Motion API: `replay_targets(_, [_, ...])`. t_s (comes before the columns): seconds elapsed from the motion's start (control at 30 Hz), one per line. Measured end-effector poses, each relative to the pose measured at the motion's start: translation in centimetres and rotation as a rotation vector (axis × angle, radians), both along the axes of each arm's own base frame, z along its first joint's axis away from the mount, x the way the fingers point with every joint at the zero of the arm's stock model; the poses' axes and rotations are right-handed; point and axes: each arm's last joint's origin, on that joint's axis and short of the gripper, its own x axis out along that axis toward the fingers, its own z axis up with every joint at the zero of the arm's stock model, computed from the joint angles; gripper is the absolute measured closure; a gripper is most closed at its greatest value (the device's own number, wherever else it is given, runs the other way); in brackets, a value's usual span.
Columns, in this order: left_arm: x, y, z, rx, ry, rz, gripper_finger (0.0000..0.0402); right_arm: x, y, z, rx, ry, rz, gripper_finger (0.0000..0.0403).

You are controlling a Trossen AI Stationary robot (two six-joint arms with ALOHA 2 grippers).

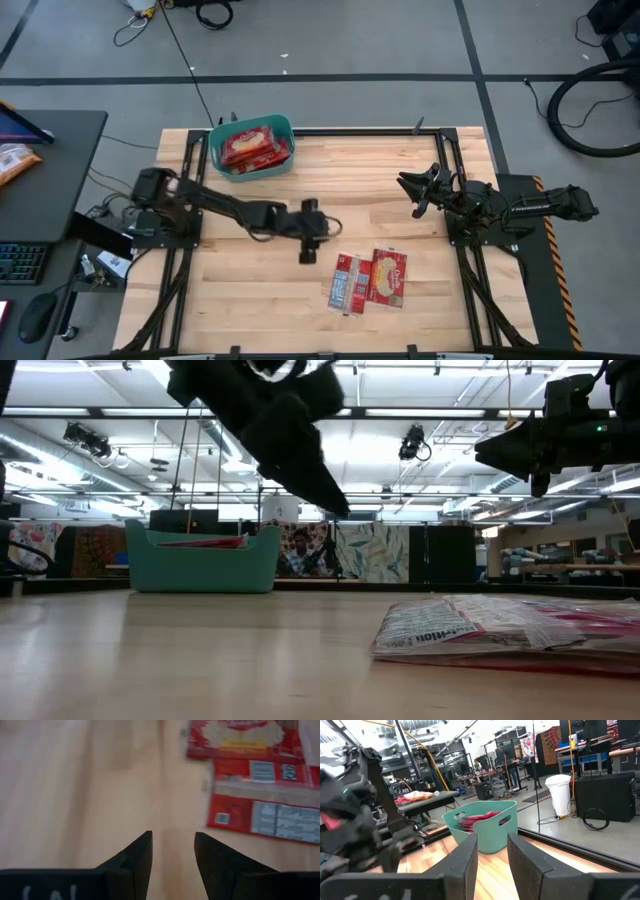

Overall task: Sort popcorn bags into baskets
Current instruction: Put the red popcorn bag into the blue bin

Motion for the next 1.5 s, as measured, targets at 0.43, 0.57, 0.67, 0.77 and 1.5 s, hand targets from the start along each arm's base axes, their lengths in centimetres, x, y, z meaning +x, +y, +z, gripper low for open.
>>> replay_targets(0.43, [5.7, -4.5, -4.9, -0.088, 0.136, -0.066, 0.0251, 0.0, 0.0, 0.0, 0.000, -0.001, 0.000, 0.0293])
replay_targets(0.57, [6.8, -4.4, -4.3, -0.105, 0.097, -0.023, 0.0242, 0.0, 0.0, 0.0, 0.000, -0.002, -0.001, 0.0292])
replay_targets(0.67, [7.3, -3.8, -3.7, -0.128, 0.075, 0.006, 0.0227, 0.0, 0.0, 0.0, 0.001, 0.001, -0.005, 0.0292])
replay_targets(0.77, [7.6, -2.9, -3.8, -0.146, 0.065, 0.036, 0.0214, 0.0, 0.0, 0.0, 0.001, 0.000, -0.005, 0.0293])
replay_targets(1.5, [8.3, -3.0, -7.9, -0.286, 0.151, -0.090, 0.0228, 0.0, 0.0, 0.0, 0.000, -0.002, 0.000, 0.0293])
